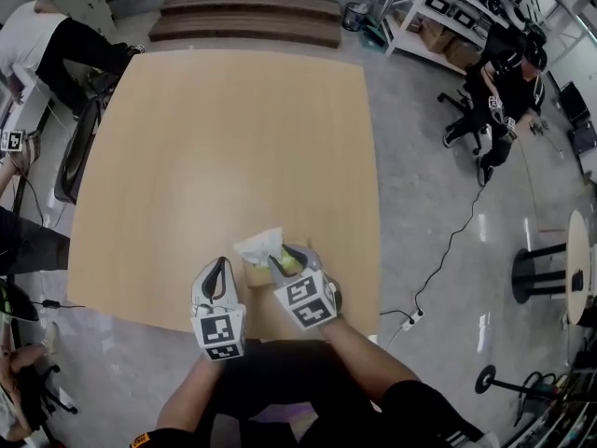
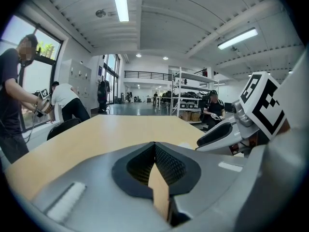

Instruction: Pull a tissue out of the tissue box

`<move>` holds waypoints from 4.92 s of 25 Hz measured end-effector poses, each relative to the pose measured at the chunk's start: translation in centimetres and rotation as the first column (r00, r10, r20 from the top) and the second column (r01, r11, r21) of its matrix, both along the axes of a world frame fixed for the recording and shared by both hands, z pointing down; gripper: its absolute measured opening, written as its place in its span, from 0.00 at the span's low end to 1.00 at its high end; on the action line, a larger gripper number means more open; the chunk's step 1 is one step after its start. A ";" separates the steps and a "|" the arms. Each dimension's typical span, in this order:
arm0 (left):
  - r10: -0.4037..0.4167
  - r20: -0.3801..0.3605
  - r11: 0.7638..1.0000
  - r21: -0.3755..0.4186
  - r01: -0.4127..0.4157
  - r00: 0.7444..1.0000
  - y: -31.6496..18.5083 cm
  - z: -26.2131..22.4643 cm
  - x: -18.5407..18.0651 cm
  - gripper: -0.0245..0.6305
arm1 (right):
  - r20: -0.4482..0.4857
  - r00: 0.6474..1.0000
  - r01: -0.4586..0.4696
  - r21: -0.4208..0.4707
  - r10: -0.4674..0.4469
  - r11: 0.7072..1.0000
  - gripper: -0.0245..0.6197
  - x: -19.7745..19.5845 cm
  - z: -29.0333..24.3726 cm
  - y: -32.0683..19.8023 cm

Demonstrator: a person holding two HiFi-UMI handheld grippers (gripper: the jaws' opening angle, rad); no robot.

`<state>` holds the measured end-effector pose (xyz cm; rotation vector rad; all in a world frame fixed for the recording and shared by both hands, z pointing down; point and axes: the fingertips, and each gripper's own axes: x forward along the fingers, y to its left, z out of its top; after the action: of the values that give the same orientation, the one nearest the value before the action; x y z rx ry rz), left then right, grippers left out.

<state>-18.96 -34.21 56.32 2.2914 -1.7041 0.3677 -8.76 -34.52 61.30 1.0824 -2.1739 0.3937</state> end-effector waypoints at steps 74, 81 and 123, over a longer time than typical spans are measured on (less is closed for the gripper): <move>-0.070 -0.116 0.992 0.093 0.081 0.991 22.7 -6.4 -2.7 0.07 | 0.333 0.941 -0.142 0.256 0.051 0.956 0.04 0.4 -13.2 18.9; -0.050 -0.101 0.988 0.141 0.064 0.994 29.0 -8.2 -4.5 0.07 | 0.320 0.942 -0.204 0.304 0.102 0.930 0.04 0.4 -14.9 25.7; -0.083 -0.096 0.990 0.108 0.093 0.992 39.1 -6.7 16.2 0.07 | 0.314 0.942 -0.194 0.230 0.116 0.954 0.03 20.5 -12.0 39.3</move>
<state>-2.76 4.91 49.58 2.2614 -1.8152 0.1499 11.70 4.80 49.28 1.4253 -2.4627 0.3701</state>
